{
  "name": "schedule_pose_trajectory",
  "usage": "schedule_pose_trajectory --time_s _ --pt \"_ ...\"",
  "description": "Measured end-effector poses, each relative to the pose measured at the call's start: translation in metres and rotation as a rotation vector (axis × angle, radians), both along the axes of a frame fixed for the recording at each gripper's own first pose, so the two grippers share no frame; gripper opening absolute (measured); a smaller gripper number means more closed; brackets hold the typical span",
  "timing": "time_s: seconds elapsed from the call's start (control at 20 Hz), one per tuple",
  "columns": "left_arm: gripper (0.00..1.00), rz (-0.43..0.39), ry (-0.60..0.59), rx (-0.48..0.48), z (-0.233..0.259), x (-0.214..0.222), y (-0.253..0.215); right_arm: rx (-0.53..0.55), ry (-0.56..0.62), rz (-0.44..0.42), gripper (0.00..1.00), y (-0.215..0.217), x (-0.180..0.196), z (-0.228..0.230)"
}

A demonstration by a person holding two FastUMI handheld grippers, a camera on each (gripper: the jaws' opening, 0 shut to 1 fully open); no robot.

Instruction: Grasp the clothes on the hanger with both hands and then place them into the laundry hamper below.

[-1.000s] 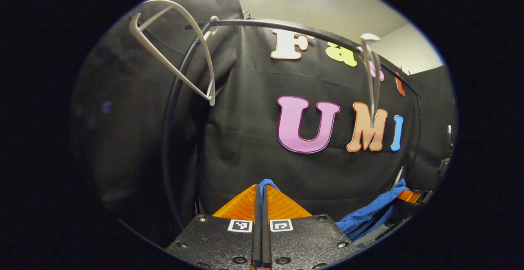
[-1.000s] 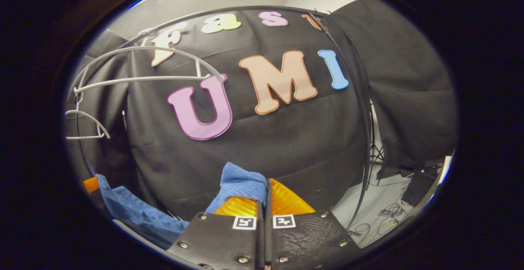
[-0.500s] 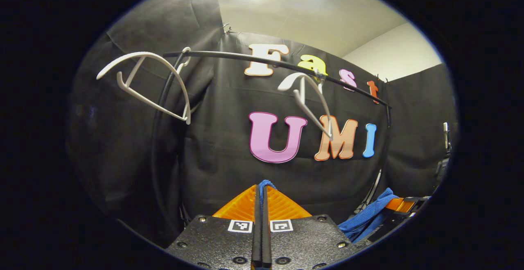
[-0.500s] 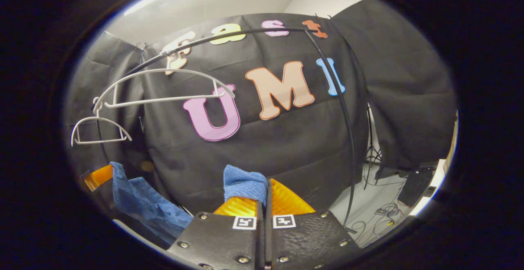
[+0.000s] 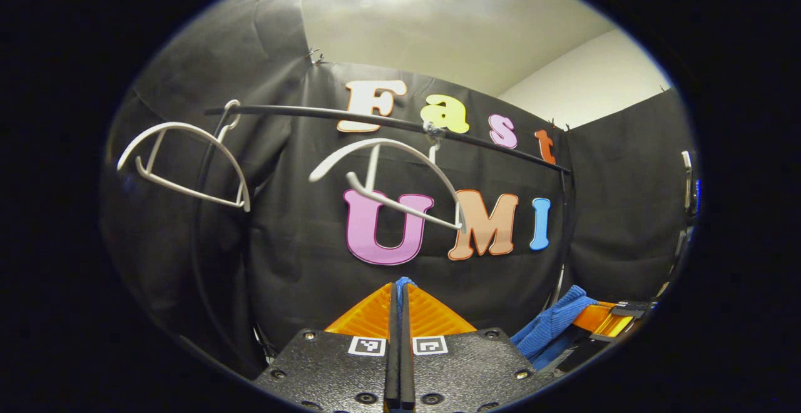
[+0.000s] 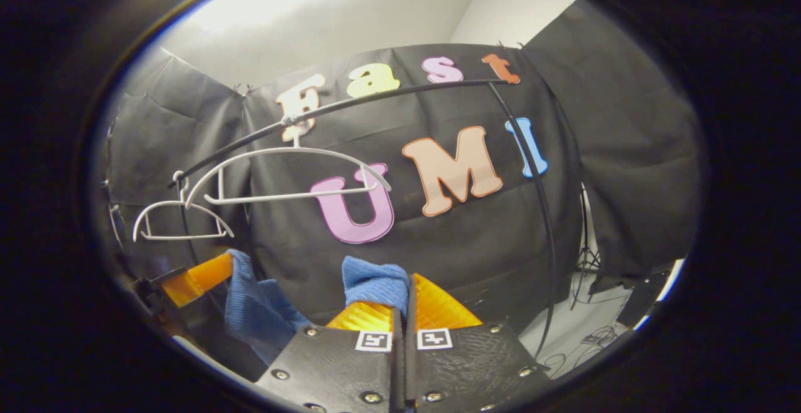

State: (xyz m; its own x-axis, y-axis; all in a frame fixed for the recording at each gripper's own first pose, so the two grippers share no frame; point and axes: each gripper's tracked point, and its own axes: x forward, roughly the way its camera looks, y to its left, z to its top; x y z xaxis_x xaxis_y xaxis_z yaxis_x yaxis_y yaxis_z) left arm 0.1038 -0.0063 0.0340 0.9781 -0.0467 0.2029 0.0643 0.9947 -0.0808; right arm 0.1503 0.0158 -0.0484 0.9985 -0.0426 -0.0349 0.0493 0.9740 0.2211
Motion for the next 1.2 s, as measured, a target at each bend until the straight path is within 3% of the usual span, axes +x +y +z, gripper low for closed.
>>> schedule_pose_trajectory --time_s 0.15,0.3,0.4,0.6,0.9,1.2 --pt "0.02 -0.024 -0.04 -0.023 0.02 0.004 -0.018 0.011 -0.037 0.022 0.01 0.002 0.004 0.014" --pt "0.01 0.018 -0.163 0.002 0.053 -0.004 -0.016 0.011 -0.054 0.053 0.04 0.008 0.013 0.018" --pt "0.0 0.037 -0.199 0.023 0.054 -0.012 -0.016 -0.007 -0.013 0.064 0.0 0.01 0.025 -0.002" --pt "0.01 0.019 -0.14 0.044 0.01 -0.01 -0.015 -0.001 0.062 0.124 0.01 0.031 0.051 -0.041" --pt "0.0 0.042 0.034 0.08 -0.079 0.017 0.003 0.024 0.175 0.143 0.01 0.046 0.08 -0.109" --pt "0.0 0.057 0.147 0.065 -0.137 0.034 0.016 0.013 0.236 0.161 0.01 0.067 0.084 -0.155"
